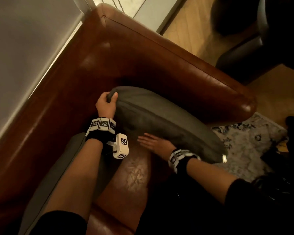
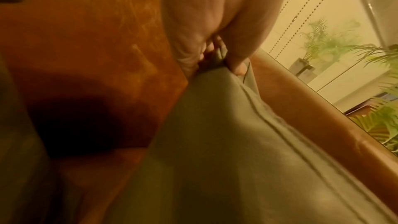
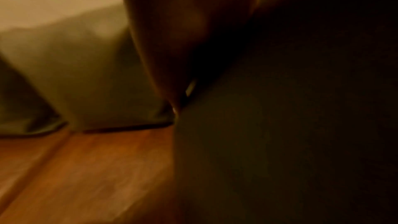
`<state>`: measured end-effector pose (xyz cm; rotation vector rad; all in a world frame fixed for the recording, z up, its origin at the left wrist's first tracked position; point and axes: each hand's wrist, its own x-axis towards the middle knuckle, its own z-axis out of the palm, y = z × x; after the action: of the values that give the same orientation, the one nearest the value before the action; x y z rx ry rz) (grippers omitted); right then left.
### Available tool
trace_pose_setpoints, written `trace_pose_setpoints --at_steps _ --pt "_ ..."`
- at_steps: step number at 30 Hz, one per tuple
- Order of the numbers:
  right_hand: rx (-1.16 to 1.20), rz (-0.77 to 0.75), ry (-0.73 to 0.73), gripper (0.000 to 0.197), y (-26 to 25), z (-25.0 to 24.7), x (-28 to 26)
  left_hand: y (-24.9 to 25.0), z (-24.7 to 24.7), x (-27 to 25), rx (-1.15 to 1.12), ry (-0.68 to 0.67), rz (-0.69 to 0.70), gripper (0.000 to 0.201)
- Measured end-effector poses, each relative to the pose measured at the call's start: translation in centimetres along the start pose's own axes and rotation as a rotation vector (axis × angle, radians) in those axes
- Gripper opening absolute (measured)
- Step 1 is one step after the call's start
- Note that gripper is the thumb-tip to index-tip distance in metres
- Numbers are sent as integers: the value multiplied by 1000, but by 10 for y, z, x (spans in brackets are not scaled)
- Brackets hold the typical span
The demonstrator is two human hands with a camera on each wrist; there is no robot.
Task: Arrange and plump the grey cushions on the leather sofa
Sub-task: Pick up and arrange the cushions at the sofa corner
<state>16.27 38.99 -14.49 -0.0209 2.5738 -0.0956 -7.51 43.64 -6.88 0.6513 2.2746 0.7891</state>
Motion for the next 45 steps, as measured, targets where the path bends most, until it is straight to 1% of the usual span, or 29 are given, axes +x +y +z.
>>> trace_pose_setpoints --at_steps 1,3,4,5,6,7,9,10,12,15,17,18,20,22,23,25,28,31,33,35,37,38,39,40,41,42,43,44,45 --pt "-36 -2 -15 55 20 5 -3 9 1 5 15 -17 11 33" --pt "-23 -17 -57 77 48 7 -5 30 5 18 54 -41 24 36" --pt "-15 -16 -114 85 55 3 -6 38 7 23 69 -48 13 37" --pt "-4 -2 -168 86 58 1 -3 42 8 28 80 -51 -9 38" --pt "-8 12 -189 83 56 -3 1 42 7 30 89 -50 -32 39" --pt "-12 17 -170 75 49 -5 7 39 6 31 96 -44 -48 39" --pt "-12 35 -38 61 26 -14 16 29 6 30 92 -29 -56 37" --pt "-3 43 45 58 17 -21 21 26 7 28 81 -24 -55 36" --pt "7 74 123 62 13 -43 34 24 10 26 71 0 -63 35" --pt "4 188 93 79 53 -64 50 28 9 27 88 9 -48 38" --pt "22 223 50 79 87 -65 53 38 7 34 110 -24 27 38" --pt "36 238 21 78 94 -66 53 43 6 39 143 -41 63 37" --pt "56 291 8 77 89 -71 61 51 5 45 192 -54 86 36" --pt "6 346 44 74 66 -82 72 53 3 48 196 -27 66 34" --pt "-14 341 63 70 52 -84 73 51 1 48 192 -6 44 34" --pt "-8 309 56 66 26 -77 62 41 -3 49 200 19 -4 33" --pt "-15 290 52 73 -4 -35 14 32 -8 49 257 27 -39 34" --pt "63 309 100 86 -5 24 -55 35 -5 49 288 -12 -55 34" --pt "25 309 42 98 1 53 -101 35 -1 45 297 -28 -59 34" --pt "50 306 -5 106 2 65 -125 33 4 40 271 -31 -77 33" --pt "150 313 20 98 -10 61 -128 30 6 34 222 -27 -99 34" --pt "183 309 94 88 -19 56 -126 29 6 32 211 -25 -102 35" --pt "214 300 206 73 -26 47 -127 28 5 31 206 -29 -100 36" --pt "281 326 311 57 -29 35 -130 27 4 30 198 -40 -96 38" --pt "378 406 390 46 -28 21 -137 27 3 29 184 -52 -90 41" --pt "473 541 461 43 -24 10 -147 27 3 28 167 -62 -79 44" --pt "551 734 521 41 -19 1 -156 27 3 27 160 -68 -56 47" --pt "626 971 545 42 -11 -2 -166 27 4 28 168 -71 -29 49" --pt "724 1226 519 45 -2 -4 -175 28 5 27 186 -66 -6 50"
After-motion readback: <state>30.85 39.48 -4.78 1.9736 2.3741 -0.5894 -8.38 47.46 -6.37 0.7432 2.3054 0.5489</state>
